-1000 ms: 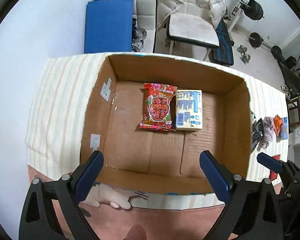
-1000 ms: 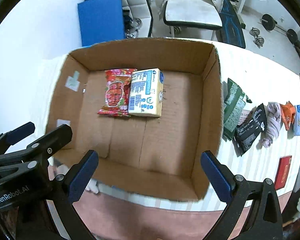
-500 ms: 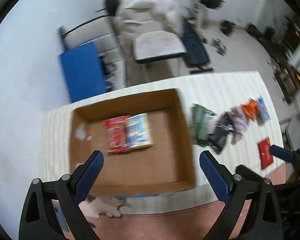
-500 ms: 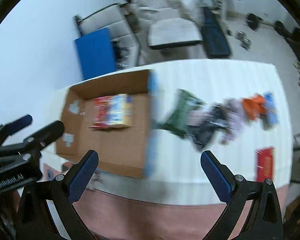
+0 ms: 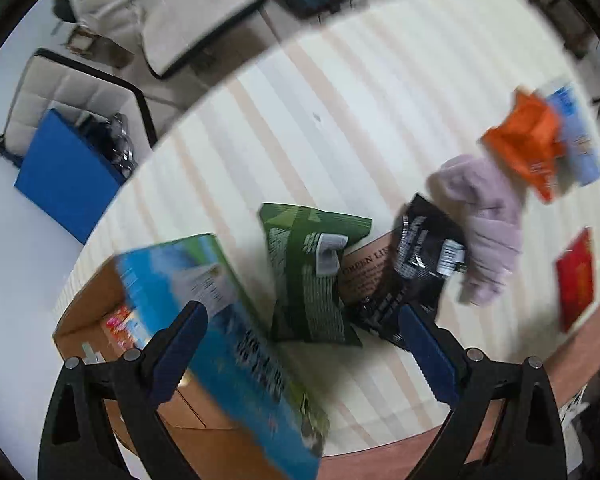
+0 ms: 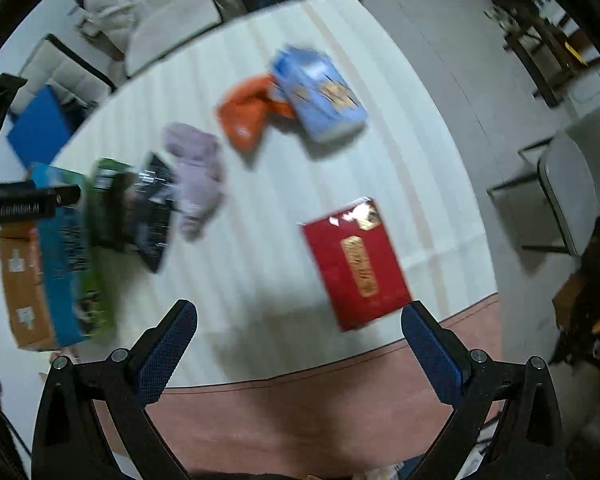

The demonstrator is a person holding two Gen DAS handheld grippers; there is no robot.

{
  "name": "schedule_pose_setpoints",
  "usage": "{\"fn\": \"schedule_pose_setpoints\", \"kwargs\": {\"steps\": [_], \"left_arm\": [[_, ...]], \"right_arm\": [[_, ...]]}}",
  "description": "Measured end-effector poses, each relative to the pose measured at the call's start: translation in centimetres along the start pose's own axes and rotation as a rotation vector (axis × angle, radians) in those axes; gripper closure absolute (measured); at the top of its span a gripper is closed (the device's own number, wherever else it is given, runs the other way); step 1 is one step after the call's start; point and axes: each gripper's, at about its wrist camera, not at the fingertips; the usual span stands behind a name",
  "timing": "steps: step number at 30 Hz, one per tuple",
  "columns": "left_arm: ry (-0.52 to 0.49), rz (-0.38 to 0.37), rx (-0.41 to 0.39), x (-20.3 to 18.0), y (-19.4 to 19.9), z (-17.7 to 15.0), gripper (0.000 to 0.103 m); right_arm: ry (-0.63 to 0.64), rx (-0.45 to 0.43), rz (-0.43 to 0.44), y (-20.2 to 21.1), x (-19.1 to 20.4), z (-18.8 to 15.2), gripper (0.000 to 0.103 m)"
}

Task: Organize soft objects
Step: 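Grasp the green bag with left tool while right grasps red box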

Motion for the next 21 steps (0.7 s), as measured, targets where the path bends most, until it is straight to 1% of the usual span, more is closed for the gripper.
{"fn": "schedule_pose_setpoints", "kwargs": {"steps": [3, 8, 9, 10, 11, 12, 13, 14, 15, 16, 18, 19, 21], "left_arm": [[-0.037, 0.065, 0.058, -1.3, -3.0, 1.0, 0.005], [-0.043, 0.092, 0.143, -2.2, -6.5, 1.3, 0.005], [-0.040, 0.094, 0.157, -2.2, -7.0, 1.2, 0.007], [-0.041, 0.089, 0.169, -2.2, -7.3, 1.1, 0.014], [-0.038, 0.077, 0.180, -2.2, -7.6, 0.9, 0.018], [-0.023, 0.064, 0.190, -2.0, -7.8, 0.7, 0.031], [-0.002, 0.049, 0.194, -1.9, -7.9, 0.5, 0.040], [0.022, 0.033, 0.187, -1.9, -7.9, 0.1, 0.044], [0.039, 0.019, 0.180, -1.9, -7.8, -0.2, 0.054], [0.053, -0.002, 0.180, -2.0, -7.7, -0.7, 0.059], [0.083, -0.059, 0.181, -2.4, -7.4, -1.9, 0.061], [0.091, -0.088, 0.186, -2.6, -7.3, -2.4, 0.066], [0.101, -0.154, 0.195, -3.3, -7.2, -3.4, 0.067]], "right_arm": [[-0.006, 0.049, -0.018, -2.1, -1.5, 0.3, 0.000], [0.012, 0.101, -0.027, -4.3, -2.7, 1.2, 0.000], [0.021, 0.115, -0.035, -4.7, -2.9, 1.5, 0.000], [0.028, 0.129, -0.045, -5.2, -3.1, 1.7, 0.000], [0.033, 0.140, -0.054, -5.8, -3.4, 1.8, 0.000], [0.040, 0.152, -0.062, -6.4, -3.6, 2.0, 0.000], [0.047, 0.168, -0.074, -7.1, -3.7, 2.1, 0.000], [0.054, 0.182, -0.086, -7.9, -3.9, 2.2, 0.000], [0.066, 0.196, -0.092, -8.6, -4.0, 2.4, 0.000], [0.076, 0.212, -0.097, -9.4, -4.0, 2.5, 0.000], [0.097, 0.232, -0.103, -10.7, -3.9, 2.5, 0.000], [0.105, 0.239, -0.103, -11.2, -3.8, 2.5, 0.000], [0.119, 0.249, -0.093, -12.0, -3.5, 2.4, 0.000]]}}
Point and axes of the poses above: each gripper's, at about its wrist camera, not at the fingertips, and y roughly against the way its jaws point, x to its left, z to its top, and after that the axes turned 11 degrees about y, right-handed
